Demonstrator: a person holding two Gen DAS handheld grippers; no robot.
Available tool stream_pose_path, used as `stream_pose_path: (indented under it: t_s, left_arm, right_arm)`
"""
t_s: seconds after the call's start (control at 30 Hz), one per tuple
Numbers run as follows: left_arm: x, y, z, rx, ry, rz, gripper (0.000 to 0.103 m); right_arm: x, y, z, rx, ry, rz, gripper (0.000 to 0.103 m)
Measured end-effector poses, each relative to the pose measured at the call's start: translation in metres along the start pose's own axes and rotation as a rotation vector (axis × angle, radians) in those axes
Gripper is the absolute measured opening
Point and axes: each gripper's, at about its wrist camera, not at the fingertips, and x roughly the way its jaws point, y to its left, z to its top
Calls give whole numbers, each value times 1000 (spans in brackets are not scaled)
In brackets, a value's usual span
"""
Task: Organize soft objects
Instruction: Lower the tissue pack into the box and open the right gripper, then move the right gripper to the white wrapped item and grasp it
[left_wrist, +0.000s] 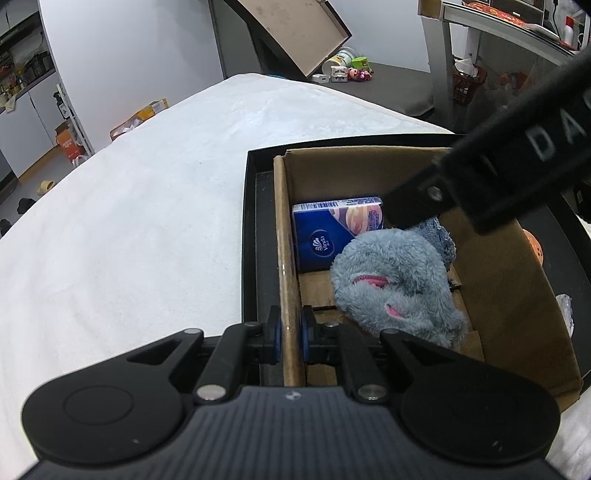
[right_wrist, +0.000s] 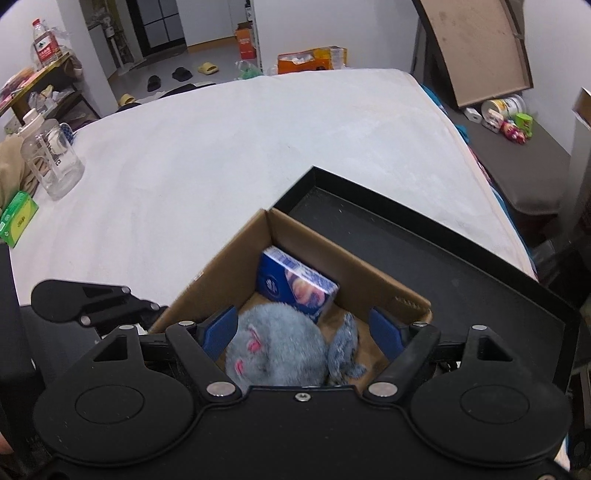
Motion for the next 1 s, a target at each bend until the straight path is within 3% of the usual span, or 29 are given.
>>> stream_pose_path:
  t_s: [0.63,0.83,0.9,1.0]
  left_arm:
    - [-3,-13,9,76,60,13,14]
    - [-6,-11,12,95,83,-7,26]
    - [-6,-13,15,106,92,-13,38]
    - [-8,-17,15,113,101,-25,47]
  right_arm:
    - [-39,-34,-40,146,-92,-49,78]
    - [-51,-46,-53,205,-132,-58,78]
    - [-53,-49,-57,220,-142,-59,78]
    - [-56,-53,-63,239,-154,-61,78]
